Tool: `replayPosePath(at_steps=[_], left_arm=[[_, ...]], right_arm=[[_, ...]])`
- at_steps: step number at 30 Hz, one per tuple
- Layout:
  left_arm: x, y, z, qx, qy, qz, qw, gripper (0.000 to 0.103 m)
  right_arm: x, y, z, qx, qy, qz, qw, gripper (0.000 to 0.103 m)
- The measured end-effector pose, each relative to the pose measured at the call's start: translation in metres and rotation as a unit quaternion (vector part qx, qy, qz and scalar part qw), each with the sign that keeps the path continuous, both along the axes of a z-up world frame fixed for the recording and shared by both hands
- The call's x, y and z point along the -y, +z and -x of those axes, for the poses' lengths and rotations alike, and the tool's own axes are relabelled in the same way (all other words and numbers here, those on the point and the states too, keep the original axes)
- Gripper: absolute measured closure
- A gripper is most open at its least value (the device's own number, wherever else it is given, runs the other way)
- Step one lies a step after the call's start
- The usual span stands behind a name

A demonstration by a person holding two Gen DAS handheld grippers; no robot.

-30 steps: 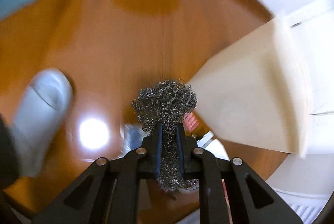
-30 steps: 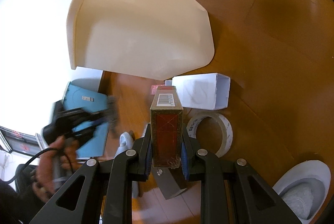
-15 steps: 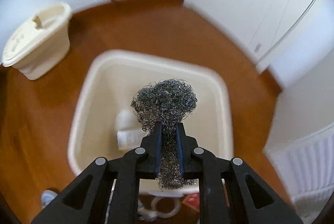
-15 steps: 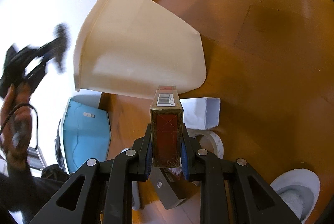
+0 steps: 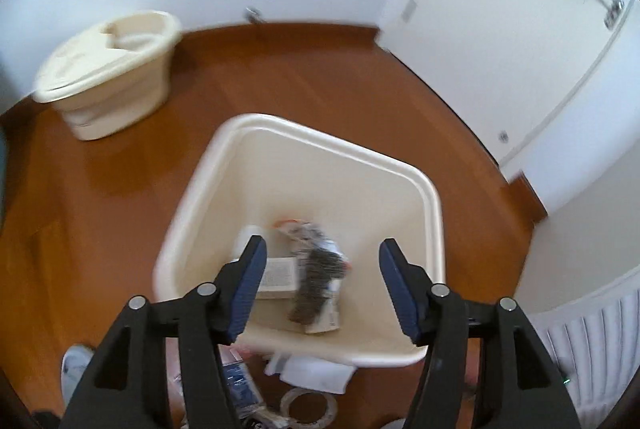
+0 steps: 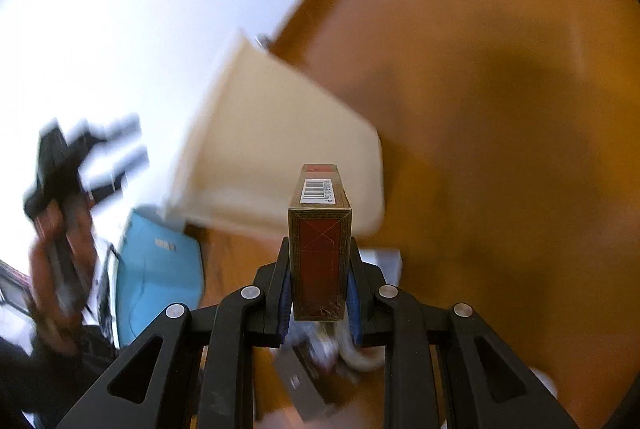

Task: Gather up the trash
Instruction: 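Drop the steel wool and red box into the wastebasket with both tools, then grasp the plastic bag of blue cloth with the left tool while the right tool grasps the white envelope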

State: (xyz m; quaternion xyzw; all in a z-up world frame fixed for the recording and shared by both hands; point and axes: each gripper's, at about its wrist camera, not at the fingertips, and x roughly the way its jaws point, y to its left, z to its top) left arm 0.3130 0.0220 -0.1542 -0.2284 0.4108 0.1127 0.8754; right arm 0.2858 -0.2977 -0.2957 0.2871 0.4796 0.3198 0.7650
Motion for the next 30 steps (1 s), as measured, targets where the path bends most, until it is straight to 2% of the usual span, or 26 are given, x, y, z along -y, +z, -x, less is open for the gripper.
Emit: replayPosePath(at_steps=[3,6,9,11,13,16,18,19,20,21,22,23,24,26,28,30], left_arm=[[-0.022,0.003,0.057,0.012,0.070,-0.017,0.9973,0.042],[-0.032,-0.015,0.099,-0.007,0.130,-0.028,0.9911,0.030],[-0.041,-0.042,0.114,-0.048,0.151,0.012,0.9873,0.029],[-0.041,-0.049,0.115,-0.056,0.148,0.021,0.9872,0.029],[-0.040,-0.049,0.114,-0.055,0.139,0.012,0.9887,0.029],[-0.041,-0.058,0.115,-0.064,0.130,0.013,0.9894,0.029],[-0.042,-0.069,0.112,-0.079,0.129,0.019,0.9883,0.029],[-0.043,-0.075,0.112,-0.088,0.129,0.022,0.9875,0.029],[-0.044,-0.080,0.112,-0.094,0.130,0.022,0.9867,0.029],[-0.038,-0.088,0.109,-0.100,0.130,0.020,0.9863,0.029],[-0.039,-0.093,0.111,-0.105,0.132,0.020,0.9855,0.029],[-0.038,-0.098,0.113,-0.109,0.133,0.019,0.9849,0.029],[-0.040,-0.103,0.115,-0.114,0.134,0.017,0.9842,0.029],[-0.039,-0.117,0.114,-0.136,0.123,0.014,0.9829,0.029],[-0.036,-0.135,0.112,-0.159,0.107,0.018,0.9812,0.029],[-0.030,-0.162,0.110,-0.199,0.078,0.040,0.9762,0.029]], right_arm=[[-0.002,0.056,-0.020,0.074,0.000,-0.006,0.997,0.079],[-0.025,0.118,-0.042,0.152,0.024,-0.009,0.988,0.079],[-0.071,0.149,-0.065,0.187,0.066,0.021,0.980,0.079],[-0.106,0.149,-0.084,0.171,0.097,0.056,0.979,0.079],[-0.146,0.136,-0.102,0.144,0.133,0.098,0.976,0.079],[-0.193,0.100,-0.121,0.089,0.167,0.170,0.967,0.079],[-0.216,0.077,-0.125,0.059,0.189,0.208,0.958,0.078],[-0.230,0.067,-0.124,0.044,0.209,0.242,0.947,0.079],[-0.240,0.070,-0.117,0.075,0.213,0.268,0.937,0.074],[-0.247,0.072,-0.116,0.082,0.217,0.285,0.930,0.073],[-0.252,0.071,-0.114,0.079,0.220,0.289,0.928,0.072],[-0.254,0.072,-0.114,0.075,0.218,0.291,0.929,0.065],[-0.253,0.074,-0.114,0.078,0.213,0.299,0.927,0.054],[-0.249,0.086,-0.109,0.102,0.199,0.293,0.930,0.046],[-0.243,0.101,-0.095,0.134,0.192,0.274,0.933,0.045],[-0.225,0.123,-0.083,0.170,0.174,0.225,0.943,0.044]])
